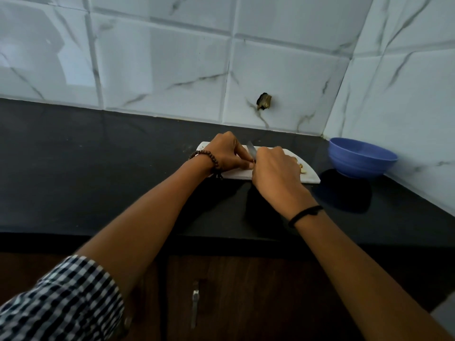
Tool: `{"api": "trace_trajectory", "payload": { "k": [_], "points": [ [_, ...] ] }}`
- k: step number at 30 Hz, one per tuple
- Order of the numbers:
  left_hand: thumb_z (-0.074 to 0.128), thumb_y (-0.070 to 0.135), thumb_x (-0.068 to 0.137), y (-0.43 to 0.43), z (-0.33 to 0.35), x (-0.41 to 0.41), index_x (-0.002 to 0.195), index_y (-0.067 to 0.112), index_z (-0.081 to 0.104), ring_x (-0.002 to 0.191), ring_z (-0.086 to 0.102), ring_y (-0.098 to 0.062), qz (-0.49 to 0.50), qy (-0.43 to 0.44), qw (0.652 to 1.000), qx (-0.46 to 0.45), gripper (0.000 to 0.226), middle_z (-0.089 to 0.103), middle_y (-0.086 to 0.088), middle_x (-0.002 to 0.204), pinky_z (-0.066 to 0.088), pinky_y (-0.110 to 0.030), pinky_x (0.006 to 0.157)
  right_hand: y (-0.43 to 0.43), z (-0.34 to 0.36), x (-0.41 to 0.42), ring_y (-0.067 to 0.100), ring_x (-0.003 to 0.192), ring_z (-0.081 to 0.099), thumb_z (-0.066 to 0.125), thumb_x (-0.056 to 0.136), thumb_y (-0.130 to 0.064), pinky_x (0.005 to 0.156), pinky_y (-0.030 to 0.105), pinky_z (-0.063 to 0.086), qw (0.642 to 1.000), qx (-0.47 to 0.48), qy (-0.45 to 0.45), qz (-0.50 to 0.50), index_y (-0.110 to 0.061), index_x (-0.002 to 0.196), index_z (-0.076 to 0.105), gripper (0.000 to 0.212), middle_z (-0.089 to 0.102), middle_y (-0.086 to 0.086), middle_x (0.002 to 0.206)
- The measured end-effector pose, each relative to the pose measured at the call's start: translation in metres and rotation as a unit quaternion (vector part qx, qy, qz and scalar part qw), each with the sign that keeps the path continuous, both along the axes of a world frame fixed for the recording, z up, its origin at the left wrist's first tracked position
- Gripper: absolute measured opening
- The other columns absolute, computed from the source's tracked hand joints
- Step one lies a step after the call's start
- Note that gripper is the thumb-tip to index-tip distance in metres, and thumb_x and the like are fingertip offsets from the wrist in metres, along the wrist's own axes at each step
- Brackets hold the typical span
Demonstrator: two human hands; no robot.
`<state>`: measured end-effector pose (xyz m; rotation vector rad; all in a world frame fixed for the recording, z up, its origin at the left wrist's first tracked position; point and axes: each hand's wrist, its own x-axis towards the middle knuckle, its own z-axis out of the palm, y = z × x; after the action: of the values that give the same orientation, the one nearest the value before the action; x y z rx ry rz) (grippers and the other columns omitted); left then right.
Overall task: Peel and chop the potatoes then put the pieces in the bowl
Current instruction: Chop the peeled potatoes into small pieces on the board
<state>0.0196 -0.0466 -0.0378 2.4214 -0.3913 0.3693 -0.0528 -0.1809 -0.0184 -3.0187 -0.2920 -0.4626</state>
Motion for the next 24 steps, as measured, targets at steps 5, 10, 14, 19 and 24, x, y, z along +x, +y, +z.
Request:
{"api": "trace_trajectory", "payload": {
  "k": [5,10,14,19,24],
  "points": [
    [0.078,0.022,0.077,0.000,-0.001,0.001,0.092,0.018,0.078,0.068,0.051,0.002,0.008,-0.006,1.000,0.004,0.016,0.059,0.017,0.068,0.041,-0.016,0.073,-0.001,0.002,-0.014,0.032,0.116,0.057,0.053,0.100,-0.010,0.074,0.034,0.037,1.000,-0.009,0.017,0.013,-0.008,0.129,0.055,0.029,0.056,0.013,0.128],
    [0.080,0.028,0.076,0.004,-0.004,0.004,0.093,0.023,0.078,0.068,0.052,0.002,-0.004,-0.016,1.000,0.006,0.018,0.064,0.016,0.071,0.039,-0.015,0.070,-0.016,0.007,-0.025,0.029,0.105,0.059,0.058,0.096,-0.013,0.071,0.033,0.040,0.999,-0.003,0.024,0.034,-0.011,0.126,0.055,0.031,0.057,0.010,0.116],
    [0.076,0.033,0.078,0.006,-0.005,0.010,0.101,0.027,0.076,0.069,0.053,0.010,-0.023,-0.018,0.999,0.023,0.023,0.072,0.013,0.093,0.037,-0.006,0.067,-0.038,0.010,-0.028,0.021,0.076,0.057,0.060,0.096,-0.020,0.064,0.034,0.049,0.999,0.017,0.032,0.025,-0.009,0.112,0.061,0.019,0.048,0.002,0.081],
    [0.068,0.036,0.085,0.006,-0.004,0.010,0.118,0.033,0.066,0.073,0.049,0.005,-0.036,-0.004,0.997,0.067,0.033,0.068,0.015,0.097,0.035,-0.014,0.068,-0.059,0.006,-0.022,0.015,0.051,0.061,0.060,0.097,-0.034,0.043,0.026,0.048,0.994,0.096,0.036,0.024,-0.013,0.097,0.068,0.023,0.065,0.009,0.081],
    [0.063,0.030,0.088,0.010,-0.005,0.014,0.114,0.033,0.070,0.075,0.049,-0.001,-0.033,-0.006,0.996,0.086,0.027,0.067,0.007,0.109,0.036,-0.018,0.081,-0.062,-0.002,-0.012,0.005,0.033,0.054,0.060,0.096,-0.033,0.037,0.020,0.044,0.982,0.183,0.029,0.029,-0.012,0.090,0.067,0.023,0.067,0.009,0.073]
  ]
}}
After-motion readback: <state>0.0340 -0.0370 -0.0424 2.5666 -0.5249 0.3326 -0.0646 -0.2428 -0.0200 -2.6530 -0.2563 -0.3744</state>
